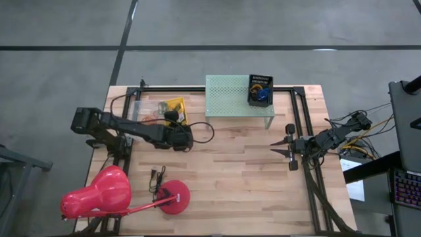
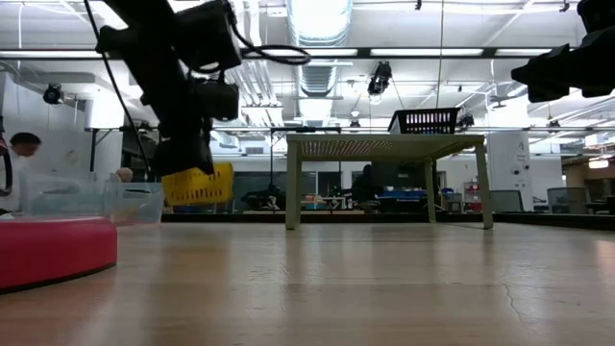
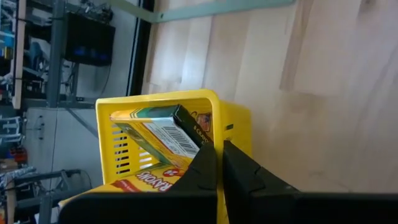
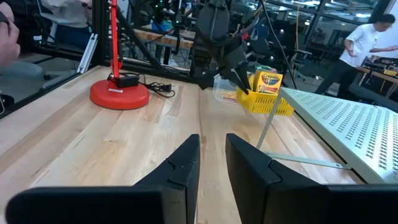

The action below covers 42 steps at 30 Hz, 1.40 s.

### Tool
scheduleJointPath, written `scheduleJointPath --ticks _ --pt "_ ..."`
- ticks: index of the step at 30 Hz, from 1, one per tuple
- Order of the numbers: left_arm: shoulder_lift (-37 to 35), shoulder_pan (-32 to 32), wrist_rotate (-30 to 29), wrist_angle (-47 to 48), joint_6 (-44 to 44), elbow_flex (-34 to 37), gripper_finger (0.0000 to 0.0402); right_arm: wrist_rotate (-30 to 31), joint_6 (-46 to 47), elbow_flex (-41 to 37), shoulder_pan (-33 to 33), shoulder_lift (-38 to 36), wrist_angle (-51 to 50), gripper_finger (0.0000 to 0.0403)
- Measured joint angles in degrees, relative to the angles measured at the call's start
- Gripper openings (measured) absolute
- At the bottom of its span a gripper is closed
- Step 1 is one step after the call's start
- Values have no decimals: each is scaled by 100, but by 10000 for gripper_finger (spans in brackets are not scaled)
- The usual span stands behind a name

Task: Pick & Place Office Desk Supplies
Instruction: Put the yellow bin with the crayons on the shelf

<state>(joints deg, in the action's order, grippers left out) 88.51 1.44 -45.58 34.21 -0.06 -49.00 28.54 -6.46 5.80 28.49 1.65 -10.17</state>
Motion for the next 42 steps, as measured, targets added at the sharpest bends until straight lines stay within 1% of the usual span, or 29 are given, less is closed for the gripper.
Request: scheduleJointPath --ticks 5,11,20,26,32,39,42 --pt "0 1 31 349 33 -353 3 1 0 0 0 0 -2 74" --pt "0 1 324 880 5 -851 3 1 0 0 -4 0 -2 82" --pt "0 1 321 1538 9 -1527 4 1 0 0 -4 0 -2 91" --pt "0 0 318 1966 139 -2021 5 1 0 0 -2 0 0 85" --pt "0 -13 315 1997 843 -2343 5 1 0 0 2 0 -1 74" --pt "0 -16 317 1682 1482 -2641 5 1 0 0 1 0 -2 68" --pt "0 -72 319 1679 1575 -2841 6 1 0 0 0 0 -2 68"
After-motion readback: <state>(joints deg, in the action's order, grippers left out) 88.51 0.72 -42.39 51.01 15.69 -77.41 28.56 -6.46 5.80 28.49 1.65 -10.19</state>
